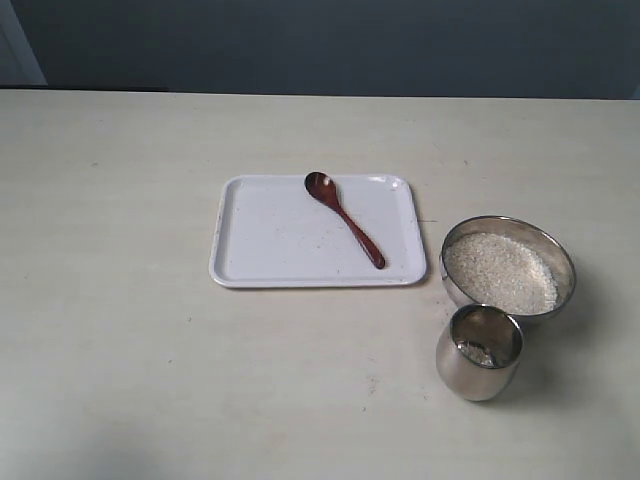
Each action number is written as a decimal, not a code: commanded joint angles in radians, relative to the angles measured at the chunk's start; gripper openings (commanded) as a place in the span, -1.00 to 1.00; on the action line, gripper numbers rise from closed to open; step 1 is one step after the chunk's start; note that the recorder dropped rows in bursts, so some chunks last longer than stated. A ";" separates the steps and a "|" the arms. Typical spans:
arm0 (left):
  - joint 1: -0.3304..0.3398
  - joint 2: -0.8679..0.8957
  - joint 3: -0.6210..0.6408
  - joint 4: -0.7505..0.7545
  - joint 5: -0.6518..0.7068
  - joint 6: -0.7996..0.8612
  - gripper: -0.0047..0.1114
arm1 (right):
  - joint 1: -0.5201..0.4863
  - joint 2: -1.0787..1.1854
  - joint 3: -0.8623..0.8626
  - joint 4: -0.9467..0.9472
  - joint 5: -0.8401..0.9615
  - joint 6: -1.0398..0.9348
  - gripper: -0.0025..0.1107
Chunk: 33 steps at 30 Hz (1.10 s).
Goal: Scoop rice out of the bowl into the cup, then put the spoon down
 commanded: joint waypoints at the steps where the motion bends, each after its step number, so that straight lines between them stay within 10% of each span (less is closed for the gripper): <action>1: -0.011 -0.005 -0.002 -0.002 -0.011 -0.007 -0.91 | -0.005 -0.007 0.005 0.011 0.029 0.001 -0.97; 33: -0.011 -0.005 -0.002 -0.002 -0.011 -0.007 -0.91 | -0.005 -0.007 0.005 0.024 0.044 0.001 -0.97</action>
